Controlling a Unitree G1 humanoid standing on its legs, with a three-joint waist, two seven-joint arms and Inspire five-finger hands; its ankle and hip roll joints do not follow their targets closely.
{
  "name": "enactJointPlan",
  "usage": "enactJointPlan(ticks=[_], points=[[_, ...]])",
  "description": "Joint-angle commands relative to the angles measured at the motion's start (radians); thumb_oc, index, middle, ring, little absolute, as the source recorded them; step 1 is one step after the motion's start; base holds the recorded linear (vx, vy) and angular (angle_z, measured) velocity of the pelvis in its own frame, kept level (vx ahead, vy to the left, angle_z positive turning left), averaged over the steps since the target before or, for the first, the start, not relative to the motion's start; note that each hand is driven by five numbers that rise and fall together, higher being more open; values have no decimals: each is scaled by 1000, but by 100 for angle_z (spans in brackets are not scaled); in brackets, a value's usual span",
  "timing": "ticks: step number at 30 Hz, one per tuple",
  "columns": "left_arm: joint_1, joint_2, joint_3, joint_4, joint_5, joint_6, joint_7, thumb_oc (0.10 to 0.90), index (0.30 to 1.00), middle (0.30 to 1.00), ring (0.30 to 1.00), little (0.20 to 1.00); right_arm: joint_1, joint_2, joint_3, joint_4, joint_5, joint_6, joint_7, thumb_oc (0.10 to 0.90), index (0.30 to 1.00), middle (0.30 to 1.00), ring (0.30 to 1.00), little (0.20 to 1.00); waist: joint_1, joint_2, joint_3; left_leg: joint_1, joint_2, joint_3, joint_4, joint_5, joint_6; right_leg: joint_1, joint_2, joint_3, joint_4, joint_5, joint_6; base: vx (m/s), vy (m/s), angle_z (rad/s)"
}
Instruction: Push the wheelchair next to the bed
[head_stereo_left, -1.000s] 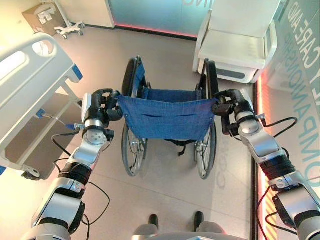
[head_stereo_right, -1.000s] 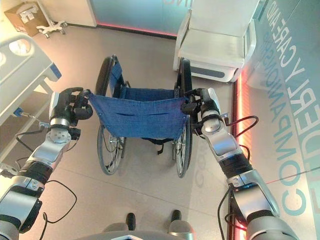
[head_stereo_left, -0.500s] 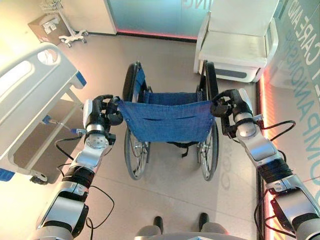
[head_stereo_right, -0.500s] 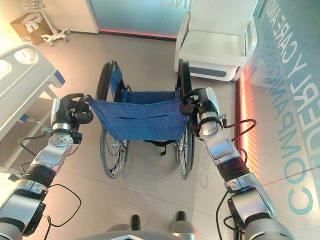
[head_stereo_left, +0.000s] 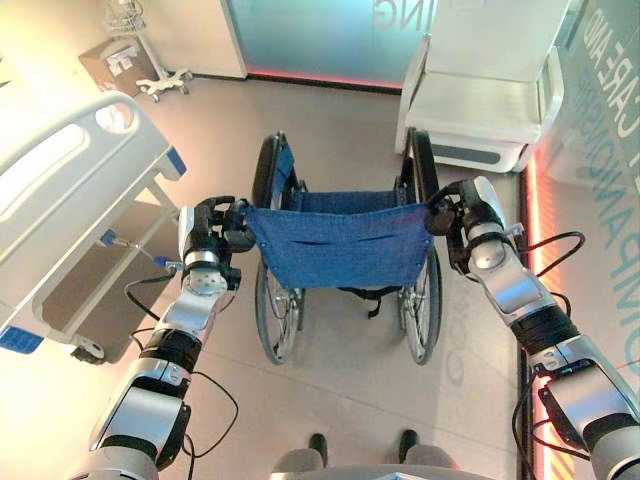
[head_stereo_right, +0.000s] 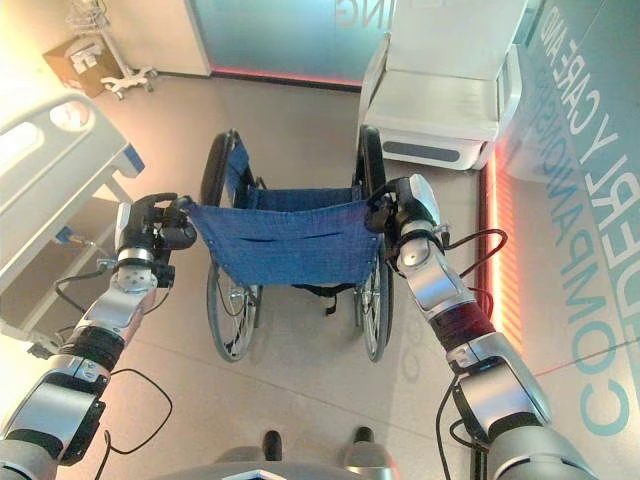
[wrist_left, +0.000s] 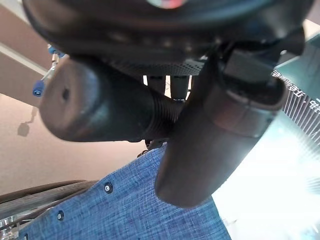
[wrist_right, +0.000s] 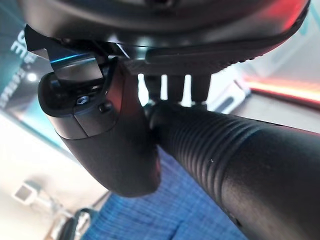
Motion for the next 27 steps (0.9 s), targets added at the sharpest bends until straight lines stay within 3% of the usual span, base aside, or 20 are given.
enactJointPlan(ticks=[1,3,6,7,9,11,15,18,20,25,27], points=[[42,-10,-23,-73,-27,-101,-77,400,300,300,300,300,54,-84,33,44,-41,-1,2,400,300,300,300,300,42,-52,74,-185,-7,-6,440,33,26,17,23,10,128,-85,-110,181,-36,4],[65,-28,-22,-80,-13,-135,-66,400,300,300,300,300,74,-80,27,74,-55,-50,-30,400,300,300,300,300,62,-29,102,-222,-46,-12,331,57,25,55,48,41,125,-97,-97,287,53,-2],[62,-34,-29,-83,-19,-155,-55,400,300,300,300,300,61,-72,33,102,-45,-56,-51,400,300,300,300,300,86,3,109,-211,-50,40,66,112,12,114,74,57,108,-119,-76,377,147,15],[59,-30,-29,-95,-21,-149,-53,400,300,300,300,300,51,-81,31,111,-32,-61,-52,400,300,300,300,300,106,1,102,-225,-82,13,37,96,23,135,66,69,90,-120,-63,351,171,-4],[68,-25,-25,-103,-29,-145,-54,400,300,300,300,300,47,-85,23,121,-22,-64,-39,400,300,300,300,300,120,-9,87,-220,-116,-29,49,42,48,136,47,82,89,-125,-46,358,176,-19],[96,-17,-13,-142,2,-126,-59,400,300,300,300,300,90,-83,-10,123,-8,-85,-29,400,300,300,300,300,125,-18,54,-175,-96,16,67,-18,70,138,-17,26,117,-135,-9,502,237,-57],[111,-16,-13,-164,21,-115,-54,400,300,300,300,300,114,-69,-31,136,-32,-110,-30,400,300,300,300,300,138,-12,33,-150,-128,-11,52,-33,98,125,-53,21,227,-119,12,334,219,-28],[101,0,-19,-190,23,-98,-69,400,300,300,300,300,122,-63,-46,143,-38,-117,-49,400,300,300,300,300,149,-8,11,-139,-157,-13,12,-28,121,96,-87,33,405,4,21,246,218,-1],[102,2,-25,-198,21,-88,-70,400,300,300,300,300,131,-59,-54,151,-10,-124,-50,400,300,300,300,300,150,-8,0,-122,-180,-23,-9,-29,134,73,-80,43,458,48,23,277,165,-17],[111,-7,-34,-185,5,-90,-54,400,300,300,300,300,122,-58,-36,150,24,-104,-36,400,300,300,300,300,89,12,12,-19,-177,-27,-47,-49,136,-133,-40,52,335,67,11,350,66,-5],[81,-1,-41,-151,-15,-106,-58,400,300,300,300,300,96,-67,-22,151,35,-96,-32,400,300,300,300,300,45,-3,39,28,-202,-54,-44,-94,144,-247,-26,72,202,145,27,474,-67,2]])
